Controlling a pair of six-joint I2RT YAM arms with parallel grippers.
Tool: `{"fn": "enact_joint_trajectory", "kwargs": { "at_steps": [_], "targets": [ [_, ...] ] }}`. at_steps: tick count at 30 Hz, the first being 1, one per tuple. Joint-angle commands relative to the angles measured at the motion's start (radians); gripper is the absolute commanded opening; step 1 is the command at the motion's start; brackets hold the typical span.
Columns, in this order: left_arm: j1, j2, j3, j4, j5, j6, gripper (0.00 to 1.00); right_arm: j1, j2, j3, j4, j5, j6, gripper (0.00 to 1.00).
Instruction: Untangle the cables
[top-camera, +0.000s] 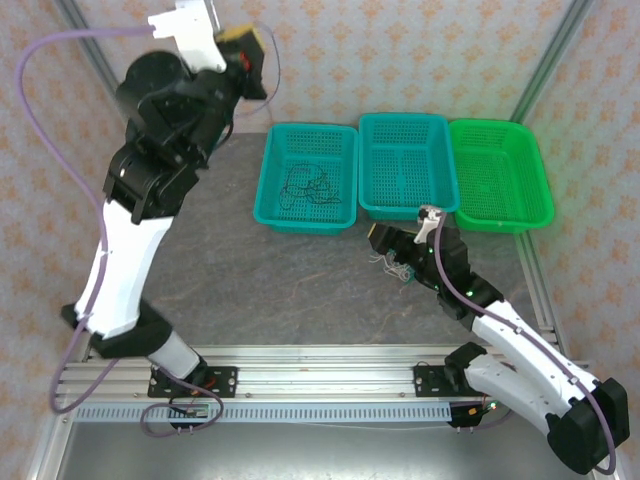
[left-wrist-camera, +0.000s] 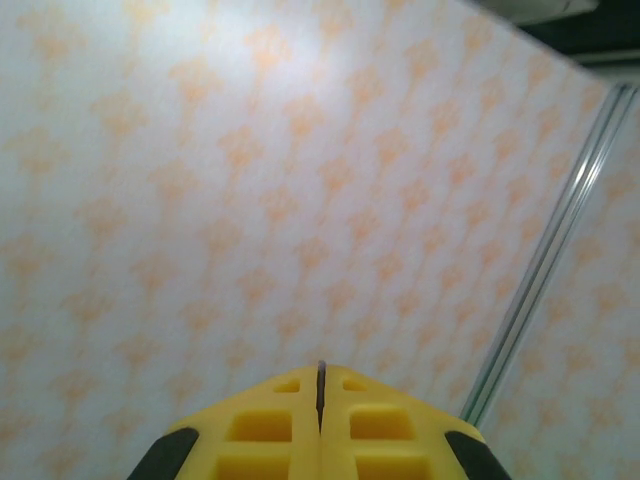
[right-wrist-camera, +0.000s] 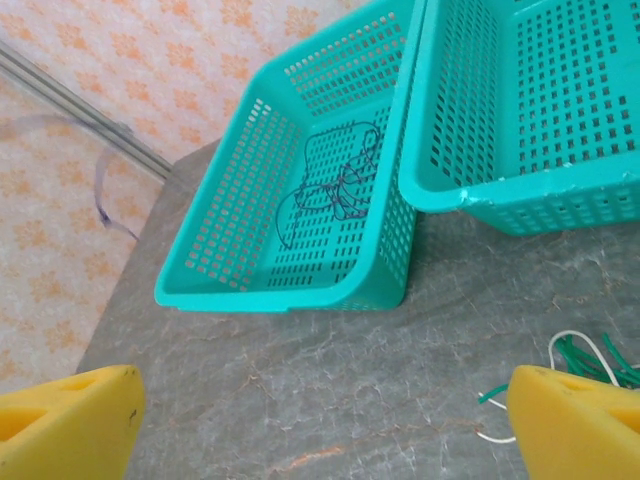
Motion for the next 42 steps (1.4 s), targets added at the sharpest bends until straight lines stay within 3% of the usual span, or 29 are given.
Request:
{"fn": "enact_joint_trajectory", "kwargs": {
  "at_steps": [1, 9, 20, 25, 30, 35, 39, 42],
  "targets": [
    [0.022, 0.167, 0.242, -0.042, 0.080, 0.075, 0.00, 0.004, -0.010, 0.022, -0.040, 0.021, -0.002, 0.93],
    [0.115, 0.344, 0.261, 0.035, 0.093, 0.017, 0.00, 0.003, -0.048, 0.019, -0.112, 0.028, -0.020, 0.94],
    [0.182, 0.426, 0.020, 0.053, 0.088, 0.011, 0.00, 0.002, -0.106, -0.029, -0.142, 0.032, -0.014, 0.94],
    [0.188, 0.403, -0.248, 0.124, 0.029, 0.001, 0.00, 0.002, -0.109, -0.042, -0.144, 0.031, -0.008, 0.94],
    [0.189, 0.347, -0.586, 0.273, 0.057, -0.059, 0.00, 0.002, -0.109, -0.050, -0.145, 0.035, -0.005, 0.94],
    [0.188, 0.318, -0.712, 0.281, 0.045, -0.118, 0.46, 0.003, -0.092, -0.033, -0.171, 0.072, 0.014, 0.94],
    [0.189, 0.192, -0.779, 0.320, 0.097, -0.157, 0.64, 0.000, -0.068, -0.011, -0.244, 0.176, 0.057, 0.94],
    [0.187, 0.071, -0.841, 0.348, 0.172, -0.217, 0.67, -0.020, -0.053, -0.012, -0.308, 0.252, 0.112, 0.94]
  ]
}}
